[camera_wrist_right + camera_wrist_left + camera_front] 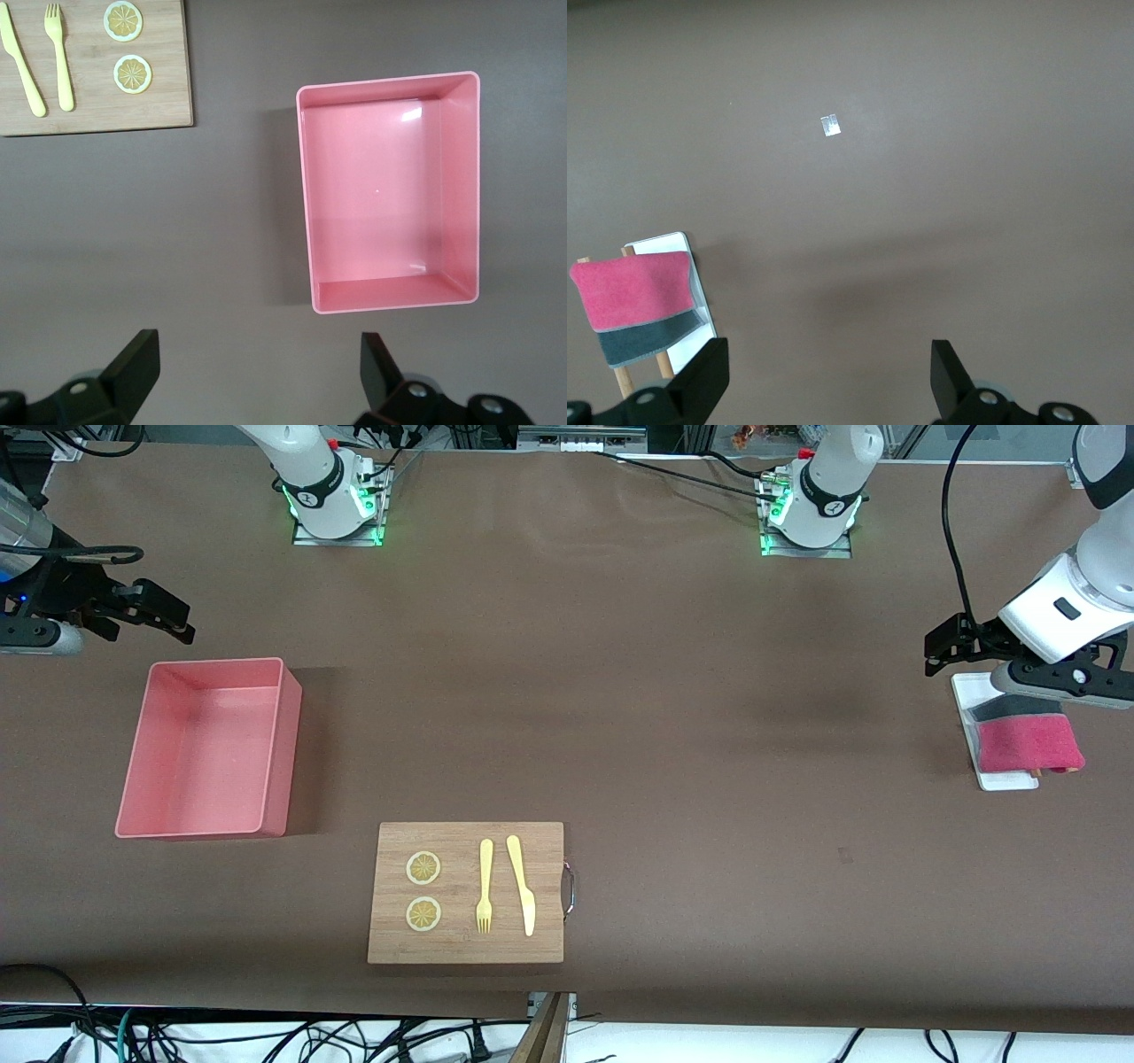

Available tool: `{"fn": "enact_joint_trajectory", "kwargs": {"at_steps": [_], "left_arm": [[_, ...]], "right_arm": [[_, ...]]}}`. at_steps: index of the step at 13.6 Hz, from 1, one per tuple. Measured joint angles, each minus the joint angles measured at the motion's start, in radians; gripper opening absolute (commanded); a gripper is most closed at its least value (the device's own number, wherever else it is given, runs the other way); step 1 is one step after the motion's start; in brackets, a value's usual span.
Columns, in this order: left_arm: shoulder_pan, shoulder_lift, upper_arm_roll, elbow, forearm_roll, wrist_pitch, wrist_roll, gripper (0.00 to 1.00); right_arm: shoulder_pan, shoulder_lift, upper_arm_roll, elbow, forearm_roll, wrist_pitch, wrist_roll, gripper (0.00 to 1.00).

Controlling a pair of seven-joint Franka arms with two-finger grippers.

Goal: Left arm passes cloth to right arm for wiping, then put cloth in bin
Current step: 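Move the left gripper down toward the pink cloth on the white tray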

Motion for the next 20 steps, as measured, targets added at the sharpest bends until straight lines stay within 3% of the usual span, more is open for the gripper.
{"fn": "enact_joint_trajectory", "kwargs": {"at_steps": [20], "left_arm": [[-0.001, 0.109, -0.011, 0.083, 0.000, 0.034, 0.001, 1.00]], "right_arm": [[-0.003, 0.000, -0.003, 0.000, 0.000, -0.002, 0.000, 1.00]]}}
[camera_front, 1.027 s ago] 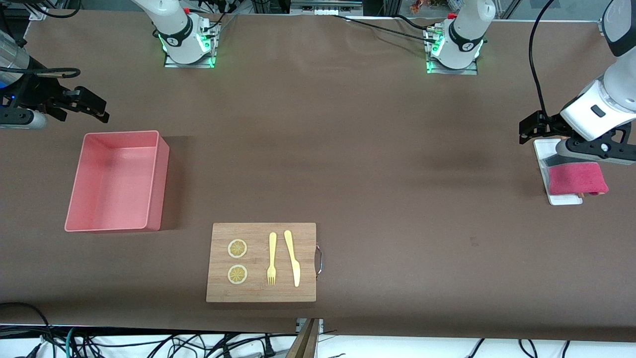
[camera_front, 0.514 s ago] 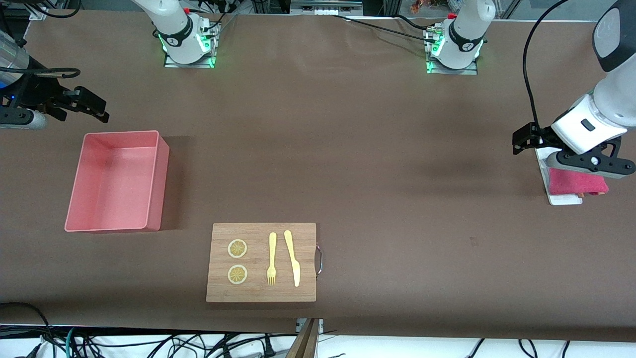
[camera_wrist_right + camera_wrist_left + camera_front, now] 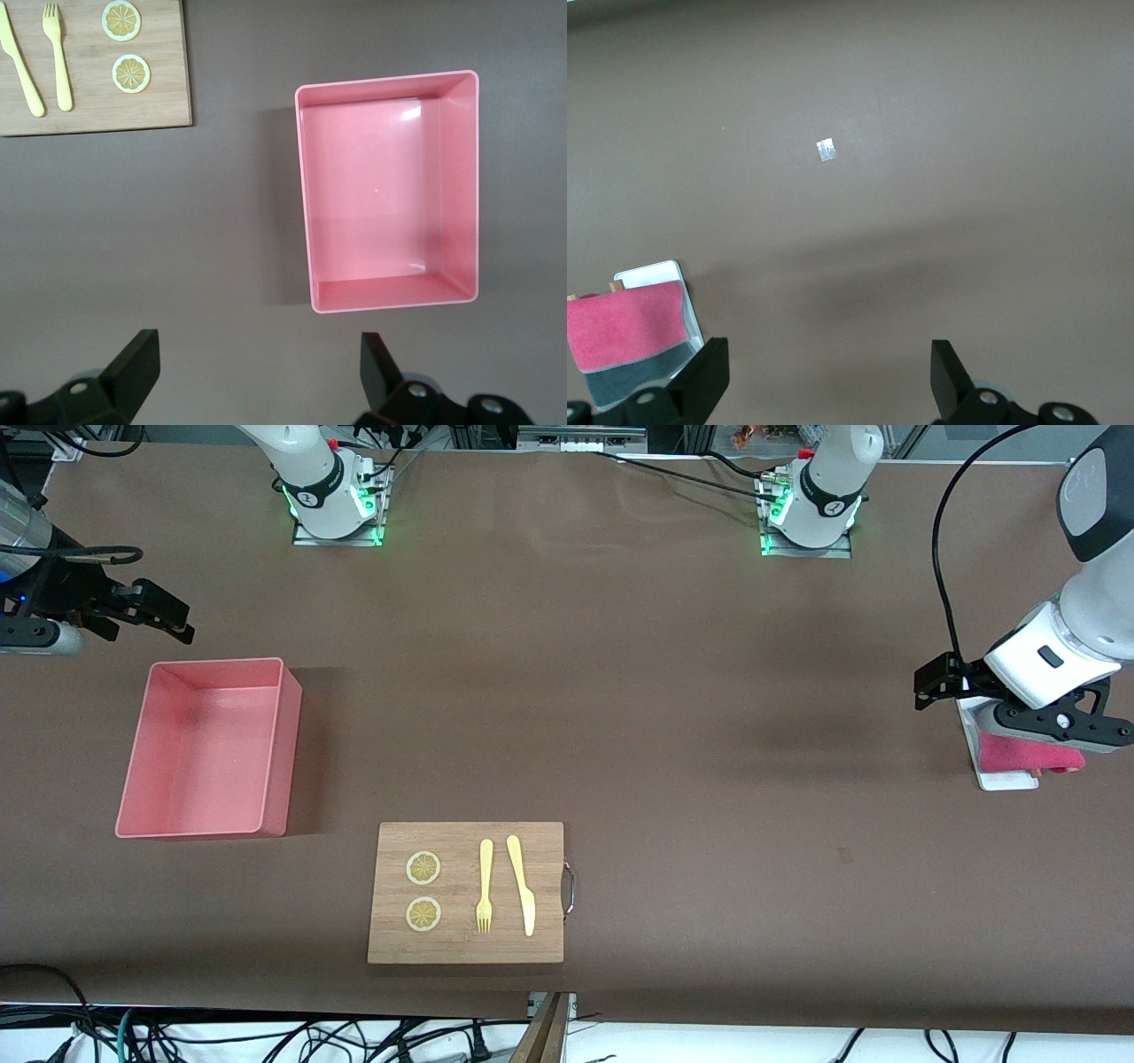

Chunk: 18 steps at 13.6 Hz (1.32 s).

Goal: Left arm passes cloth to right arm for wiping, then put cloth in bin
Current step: 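Move the left gripper down toward the pink cloth on the white tray, then lower the left gripper onto the pink cloth's edge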

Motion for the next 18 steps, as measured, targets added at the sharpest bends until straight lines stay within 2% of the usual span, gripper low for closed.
{"fn": "enact_joint_trajectory", "kwargs": {"at_steps": [9, 11, 14, 18], "left_arm": [[-0.003, 0.037, -0.001, 0.002, -0.001, -0.007, 0.027, 1.00], [-0.003, 0.042, -0.001, 0.002, 0.010, -0.053, 0.091, 1.00], [0.000, 0.055, 0.000, 0.001, 0.112, -0.137, 0.211, 1.00], [0.040, 0.105, 0.010, -0.001, 0.234, -0.127, 0.496, 1.00]], "right_arm": [[-0.005, 0.009, -0.008, 0.000, 0.000, -0.008, 0.000, 1.00], [-0.005, 0.012, -0.008, 0.000, 0.000, -0.009, 0.000, 1.00], [-0.005, 0.014, -0.008, 0.000, 0.000, -0.009, 0.000, 1.00], [-0.005, 0.014, -0.008, 0.000, 0.000, -0.009, 0.000, 1.00]]}}
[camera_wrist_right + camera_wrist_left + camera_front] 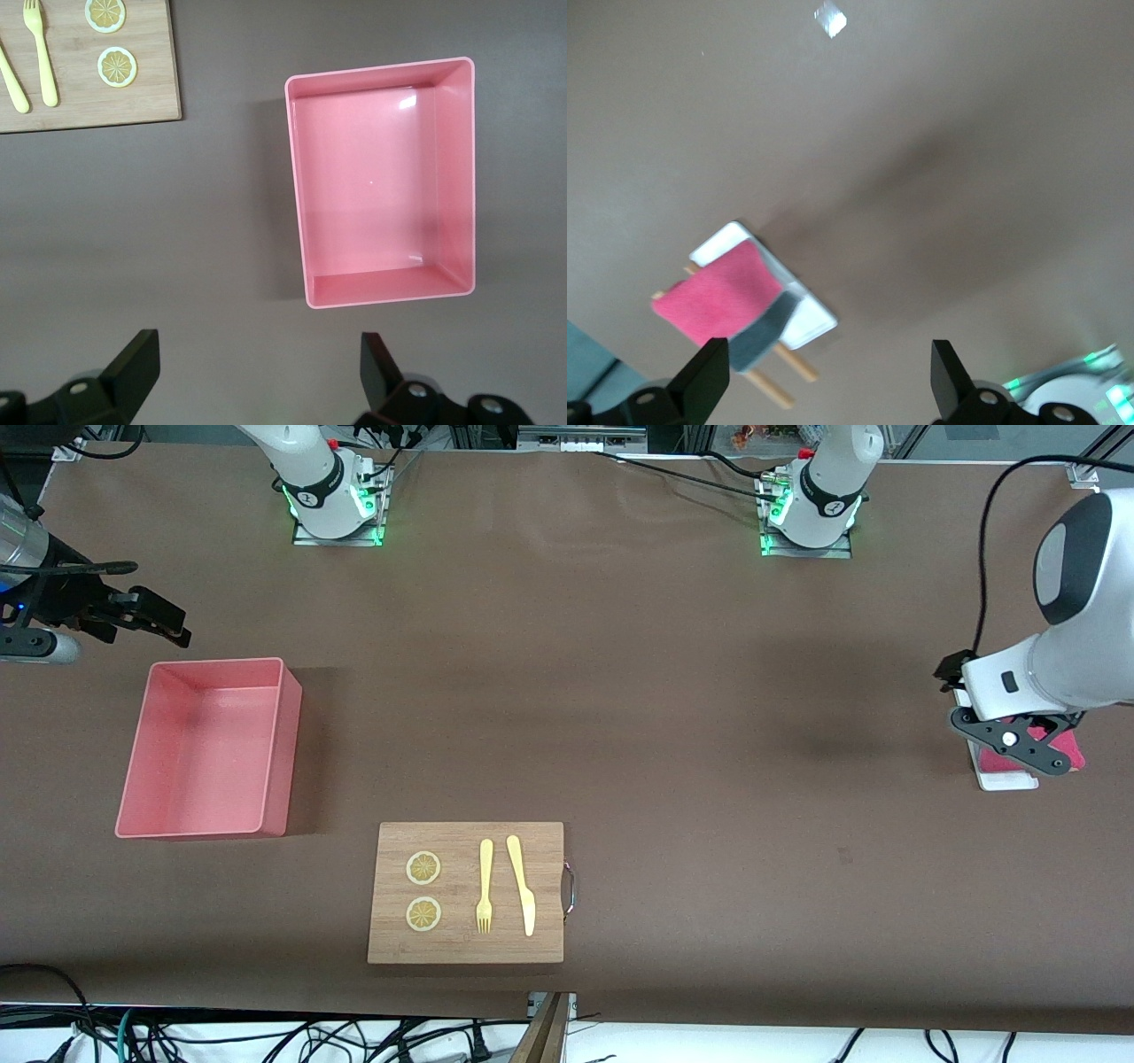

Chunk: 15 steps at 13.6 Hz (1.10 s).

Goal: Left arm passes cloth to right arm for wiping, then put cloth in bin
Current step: 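Lower the left gripper onto the pink cloth's edge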

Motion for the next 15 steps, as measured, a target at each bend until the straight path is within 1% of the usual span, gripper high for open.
{"fn": "enact_joint_trajectory", "kwargs": {"at_steps": [3, 5, 7, 15], "left_arm": [[0.060, 0.031, 0.002, -0.049, 0.064, 0.116, 0.202, 1.00], [0.089, 0.036, 0.002, -0.103, 0.090, 0.187, 0.267, 1.00], [0.111, 0.037, 0.002, -0.130, 0.092, 0.246, 0.327, 1.00], [0.208, 0.083, 0.003, -0.146, 0.109, 0.367, 0.585, 1.00]], "right_arm": [[0.000, 0.000, 0.000, 0.000, 0.000, 0.000, 0.000, 1.00], [0.001, 0.000, 0.000, 0.000, 0.000, 0.000, 0.000, 1.00], [0.001, 0.000, 0.000, 0.000, 0.000, 0.000, 0.000, 1.00], [0.001, 0.000, 0.001, 0.001, 0.000, 0.002, 0.000, 1.00]]}}
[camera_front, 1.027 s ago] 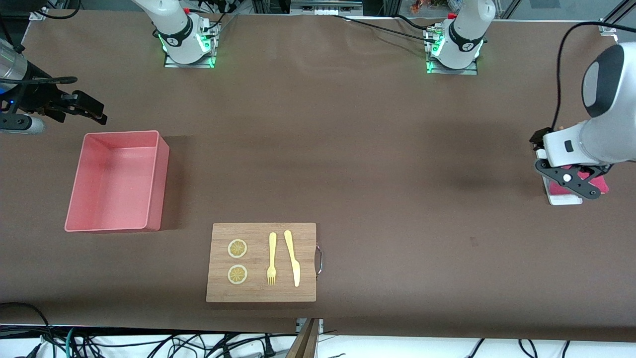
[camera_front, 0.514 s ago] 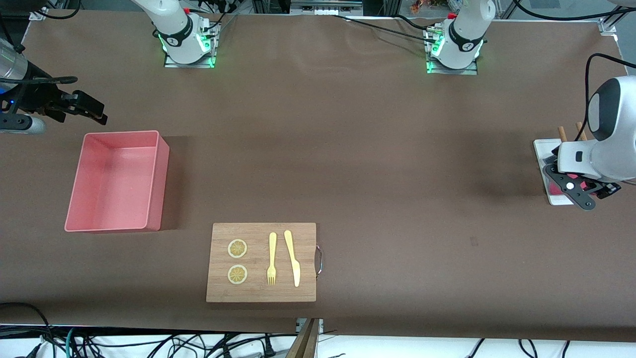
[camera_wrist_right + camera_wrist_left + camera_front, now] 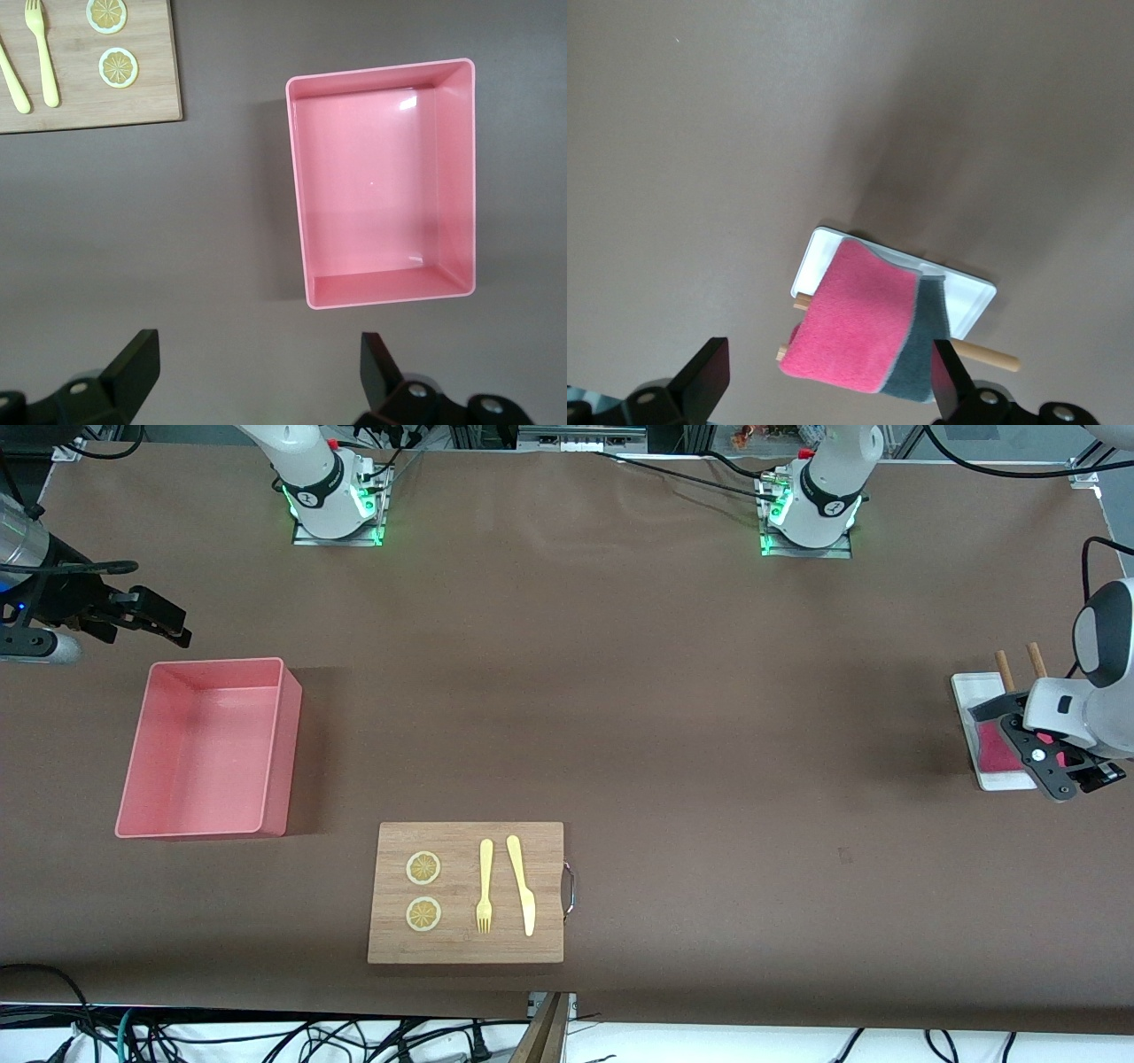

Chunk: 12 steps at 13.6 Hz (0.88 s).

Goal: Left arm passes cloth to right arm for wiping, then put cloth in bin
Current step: 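Lower the left gripper onto the pink cloth's edge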

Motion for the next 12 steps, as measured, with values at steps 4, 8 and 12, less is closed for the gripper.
{"fn": "enact_joint_trajectory", "kwargs": {"at_steps": [4, 8, 12], "left_arm": [[0.024, 0.027, 0.000, 0.000, 0.000, 0.023, 0.035, 1.00], [0.056, 0.026, 0.000, 0.012, 0.000, 0.029, 0.044, 1.00], [0.073, 0.026, 0.000, 0.012, 0.000, 0.032, 0.095, 1.00]], "right_arm": [[0.000, 0.000, 0.000, 0.000, 0.000, 0.000, 0.000, 1.00], [0.000, 0.000, 0.001, 0.000, 0.000, 0.000, 0.000, 1.00], [0.000, 0.000, 0.001, 0.000, 0.000, 0.000, 0.000, 1.00]]}}
